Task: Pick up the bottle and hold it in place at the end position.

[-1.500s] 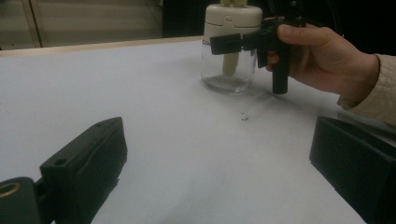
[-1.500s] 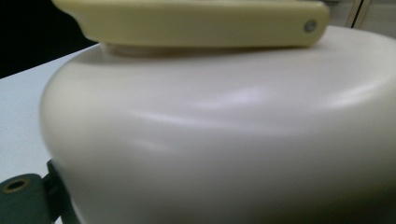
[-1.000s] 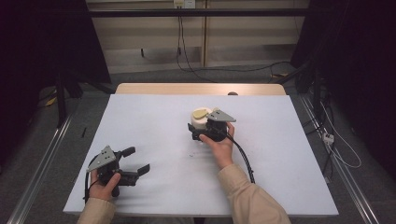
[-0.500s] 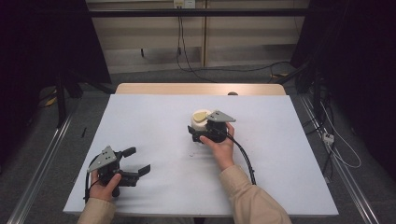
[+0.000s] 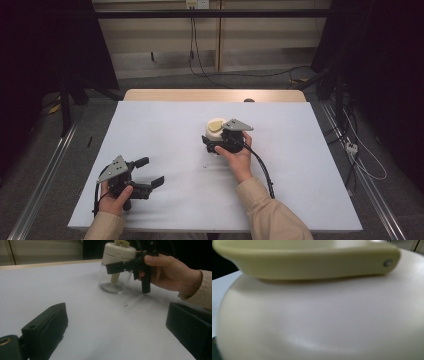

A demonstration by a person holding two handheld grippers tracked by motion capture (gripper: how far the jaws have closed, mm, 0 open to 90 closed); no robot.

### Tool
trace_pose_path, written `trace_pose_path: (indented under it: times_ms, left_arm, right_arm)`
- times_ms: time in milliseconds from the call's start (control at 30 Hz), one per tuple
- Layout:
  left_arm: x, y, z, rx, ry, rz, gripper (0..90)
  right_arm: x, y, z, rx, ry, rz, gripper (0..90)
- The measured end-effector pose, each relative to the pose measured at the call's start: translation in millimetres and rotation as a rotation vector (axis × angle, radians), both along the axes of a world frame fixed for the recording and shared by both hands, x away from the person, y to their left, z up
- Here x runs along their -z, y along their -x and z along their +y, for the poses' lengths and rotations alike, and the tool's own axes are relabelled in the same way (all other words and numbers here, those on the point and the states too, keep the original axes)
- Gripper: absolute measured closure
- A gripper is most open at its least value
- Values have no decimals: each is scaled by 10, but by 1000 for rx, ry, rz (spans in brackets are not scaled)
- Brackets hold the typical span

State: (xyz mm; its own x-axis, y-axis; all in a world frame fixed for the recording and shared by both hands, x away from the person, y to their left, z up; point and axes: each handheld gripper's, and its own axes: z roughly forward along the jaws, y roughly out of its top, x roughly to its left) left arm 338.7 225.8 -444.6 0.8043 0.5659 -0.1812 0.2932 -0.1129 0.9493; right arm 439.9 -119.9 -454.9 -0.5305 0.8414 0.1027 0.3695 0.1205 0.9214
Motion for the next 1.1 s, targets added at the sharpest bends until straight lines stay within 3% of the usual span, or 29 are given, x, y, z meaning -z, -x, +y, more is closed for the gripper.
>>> trace_pose_path:
  times_ms: [400,700,1100]
  left_arm:
    - [-48,-63,-91,9,14,-18,38]
    - [-131,-128,-220,34,39,-2,44]
    - [-236,-297,-390,14,33,39,54]
  right_arm:
    - [-8,19,-5,12,2,9,49]
    - [-20,24,-9,16,5,20,48]
    - [-28,61,-20,21,5,21,48]
